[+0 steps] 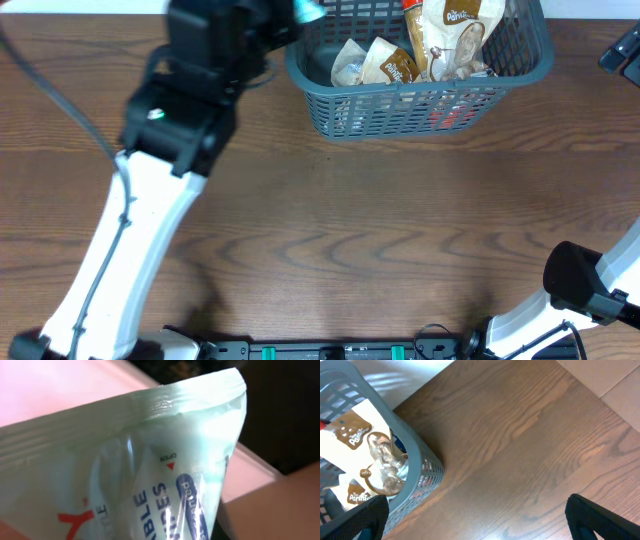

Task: Pack container
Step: 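Lift the wipes pack into the basket and release it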

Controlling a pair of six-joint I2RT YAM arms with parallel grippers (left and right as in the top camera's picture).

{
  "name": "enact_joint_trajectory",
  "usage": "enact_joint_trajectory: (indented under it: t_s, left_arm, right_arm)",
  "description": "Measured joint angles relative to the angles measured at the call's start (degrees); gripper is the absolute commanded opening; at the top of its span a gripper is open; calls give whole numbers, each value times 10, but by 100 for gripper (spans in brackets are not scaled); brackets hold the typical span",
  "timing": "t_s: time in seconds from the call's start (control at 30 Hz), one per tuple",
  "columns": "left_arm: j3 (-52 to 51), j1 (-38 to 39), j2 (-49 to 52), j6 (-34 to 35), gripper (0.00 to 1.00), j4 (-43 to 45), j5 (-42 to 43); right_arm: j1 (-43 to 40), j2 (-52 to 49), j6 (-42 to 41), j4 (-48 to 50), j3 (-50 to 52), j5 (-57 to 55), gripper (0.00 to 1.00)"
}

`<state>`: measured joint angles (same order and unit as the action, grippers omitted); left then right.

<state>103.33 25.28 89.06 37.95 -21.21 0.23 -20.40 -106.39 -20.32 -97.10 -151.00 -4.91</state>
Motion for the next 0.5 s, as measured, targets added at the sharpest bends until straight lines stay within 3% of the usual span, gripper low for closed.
enact_joint_trajectory:
  t_s: [0.3, 0.5]
  left_arm:
    - [0, 41, 131, -32, 6, 157, -11]
    - [0, 41, 209, -36, 6, 166, -53]
  right_arm:
    - [0, 0, 0, 0, 0, 3, 99]
    - [0, 0, 0, 0, 0, 4, 99]
